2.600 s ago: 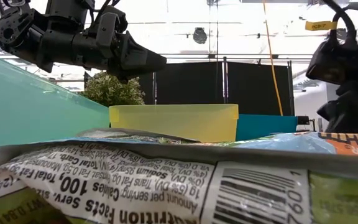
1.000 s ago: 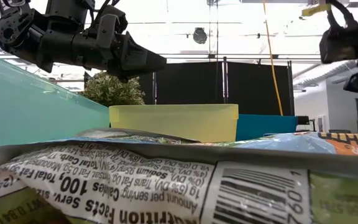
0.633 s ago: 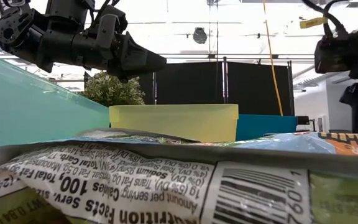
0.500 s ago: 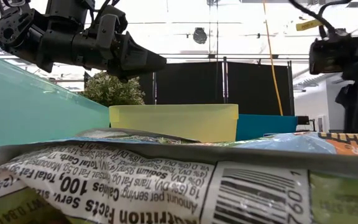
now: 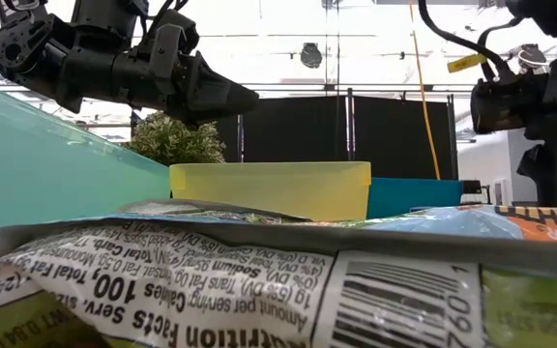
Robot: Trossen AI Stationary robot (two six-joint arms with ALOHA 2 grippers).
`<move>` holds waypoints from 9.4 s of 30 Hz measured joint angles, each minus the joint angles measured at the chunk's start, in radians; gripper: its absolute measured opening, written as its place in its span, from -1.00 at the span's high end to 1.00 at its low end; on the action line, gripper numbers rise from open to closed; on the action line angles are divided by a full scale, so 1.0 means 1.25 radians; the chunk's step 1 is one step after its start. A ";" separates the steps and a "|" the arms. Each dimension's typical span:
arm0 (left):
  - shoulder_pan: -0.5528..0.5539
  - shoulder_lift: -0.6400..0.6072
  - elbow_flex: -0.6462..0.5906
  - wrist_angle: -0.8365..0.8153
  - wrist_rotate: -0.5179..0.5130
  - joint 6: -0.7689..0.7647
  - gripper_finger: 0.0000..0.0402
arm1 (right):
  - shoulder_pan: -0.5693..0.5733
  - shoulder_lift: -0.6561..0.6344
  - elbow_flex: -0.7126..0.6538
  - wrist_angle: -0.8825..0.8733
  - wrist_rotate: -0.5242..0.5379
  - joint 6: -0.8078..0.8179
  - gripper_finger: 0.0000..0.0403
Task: Pick and place Granola Bars by type
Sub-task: Put the blue granola bar into the yellow bin
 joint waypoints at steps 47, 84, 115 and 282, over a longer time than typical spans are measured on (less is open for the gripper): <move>0.000 0.000 0.000 -0.010 -0.007 0.005 0.34 | 0.020 -0.110 0.000 -0.098 0.114 -0.171 0.96; 0.008 -0.599 -0.300 -0.120 -0.170 -0.082 0.35 | -0.207 -0.531 -0.447 0.770 0.156 -0.802 0.96; 0.062 -0.519 -0.273 -0.057 -0.151 -0.124 0.35 | -0.443 -0.099 -0.247 0.988 -0.193 -0.843 0.96; 0.133 0.061 0.278 0.007 0.320 0.001 1.00 | -0.495 -0.070 -0.089 0.924 -0.398 -0.854 -0.16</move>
